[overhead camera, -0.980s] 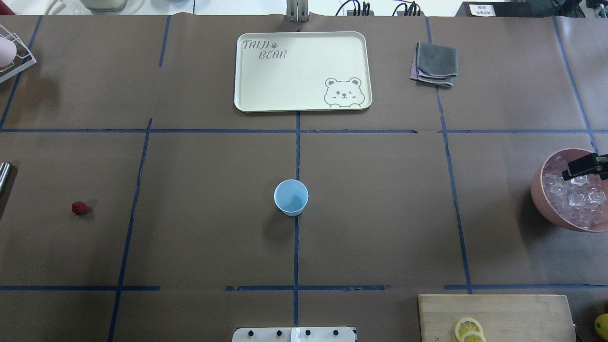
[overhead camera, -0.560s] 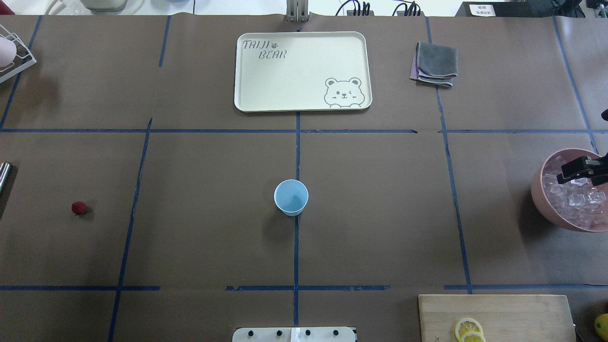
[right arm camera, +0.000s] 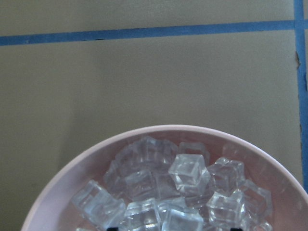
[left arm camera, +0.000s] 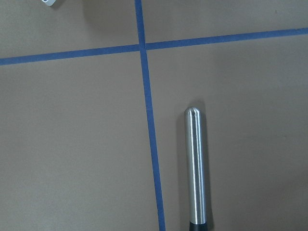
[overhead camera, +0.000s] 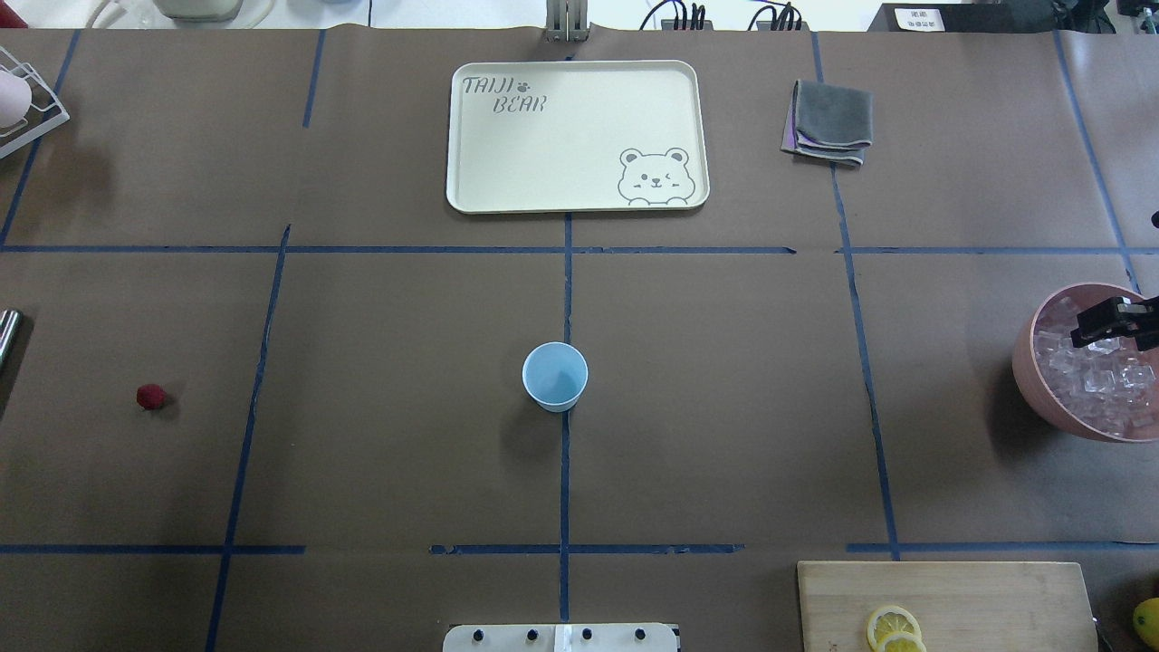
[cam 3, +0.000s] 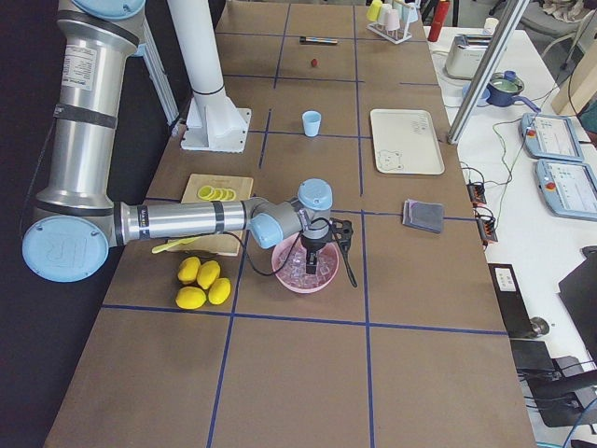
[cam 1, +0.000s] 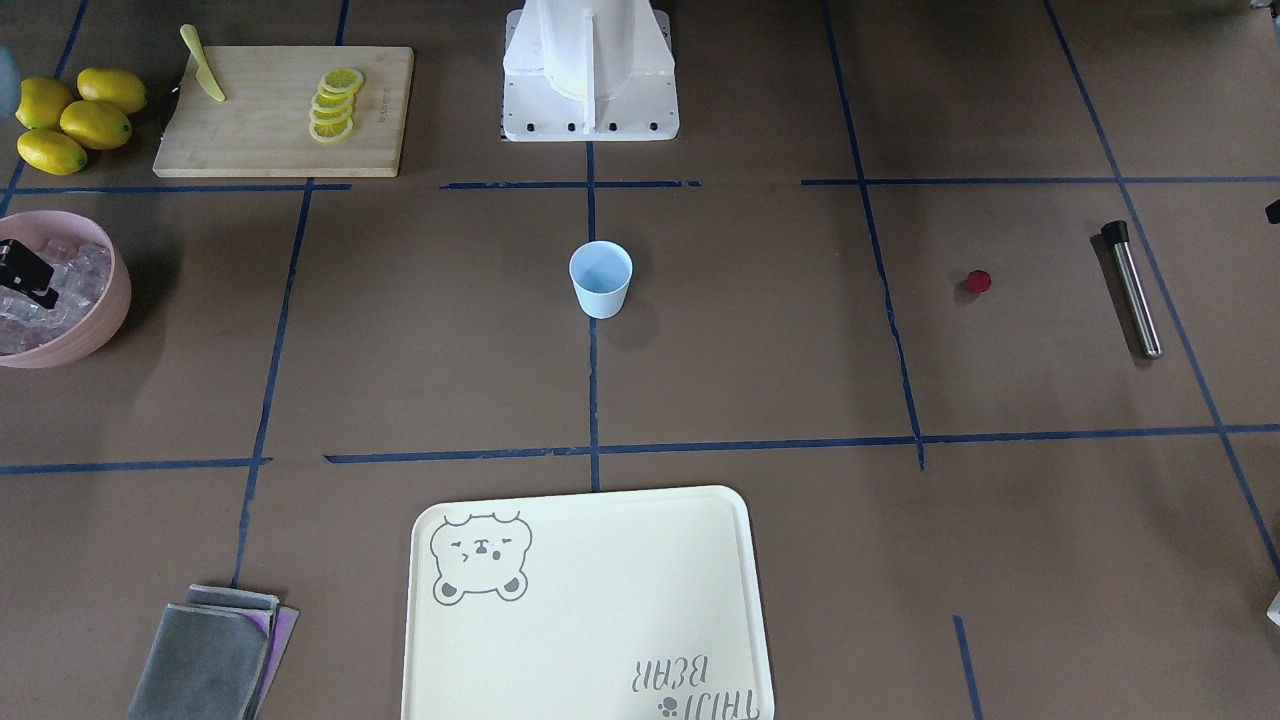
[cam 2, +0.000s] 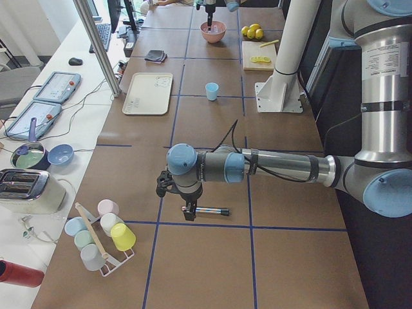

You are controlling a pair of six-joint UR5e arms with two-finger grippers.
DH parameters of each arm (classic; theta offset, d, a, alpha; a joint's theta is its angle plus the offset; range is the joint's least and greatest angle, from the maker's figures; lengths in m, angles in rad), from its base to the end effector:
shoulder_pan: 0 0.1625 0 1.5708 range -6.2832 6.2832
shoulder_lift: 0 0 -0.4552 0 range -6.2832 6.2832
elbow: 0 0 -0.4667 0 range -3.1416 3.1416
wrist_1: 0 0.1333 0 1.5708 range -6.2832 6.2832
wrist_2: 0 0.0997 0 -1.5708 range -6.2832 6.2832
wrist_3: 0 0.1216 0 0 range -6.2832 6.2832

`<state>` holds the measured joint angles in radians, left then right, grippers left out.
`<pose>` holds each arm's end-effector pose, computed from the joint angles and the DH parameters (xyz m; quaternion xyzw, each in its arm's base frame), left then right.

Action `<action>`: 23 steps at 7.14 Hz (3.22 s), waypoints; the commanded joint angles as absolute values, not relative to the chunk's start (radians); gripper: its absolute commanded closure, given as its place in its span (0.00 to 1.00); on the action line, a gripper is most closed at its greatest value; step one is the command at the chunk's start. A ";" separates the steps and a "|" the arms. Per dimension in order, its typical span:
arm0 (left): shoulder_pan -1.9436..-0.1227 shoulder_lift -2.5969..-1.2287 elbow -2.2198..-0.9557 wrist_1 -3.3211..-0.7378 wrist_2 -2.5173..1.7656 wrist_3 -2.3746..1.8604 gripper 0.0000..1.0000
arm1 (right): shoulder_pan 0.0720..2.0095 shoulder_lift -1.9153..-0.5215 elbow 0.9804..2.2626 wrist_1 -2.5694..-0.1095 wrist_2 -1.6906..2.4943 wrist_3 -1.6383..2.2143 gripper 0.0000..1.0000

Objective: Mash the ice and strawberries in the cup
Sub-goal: 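Lower the right gripper into the pink bowl and grasp an ice cube, then carry the ice cube with the right gripper over the blue cup and release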

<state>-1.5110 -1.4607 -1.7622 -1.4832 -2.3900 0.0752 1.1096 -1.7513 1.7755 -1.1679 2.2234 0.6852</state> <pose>-0.0136 -0.5161 0.6607 0.0002 0.3983 0.0606 0.9153 -0.1762 -0.4882 0.6456 -0.0012 -0.3721 0.0360 0.9275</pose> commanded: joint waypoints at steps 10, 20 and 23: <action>-1.511 -1.457 -1.764 -1.483 -2.391 0.078 0.00 | 1.130 -1.704 1.859 -1.170 2.209 0.684 1.00; -1.511 -1.457 -1.761 -1.552 -2.391 0.074 0.00 | 0.502 -1.081 1.891 -1.189 1.917 1.348 0.99; -1.511 -1.457 -1.763 -1.552 -2.391 0.074 0.00 | 0.405 -0.967 1.761 -1.201 1.787 1.404 0.98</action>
<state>-1.5110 -1.4573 -1.7623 -1.5520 -2.3915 0.0737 0.4281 -0.9963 1.7975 -1.2004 1.8160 1.3899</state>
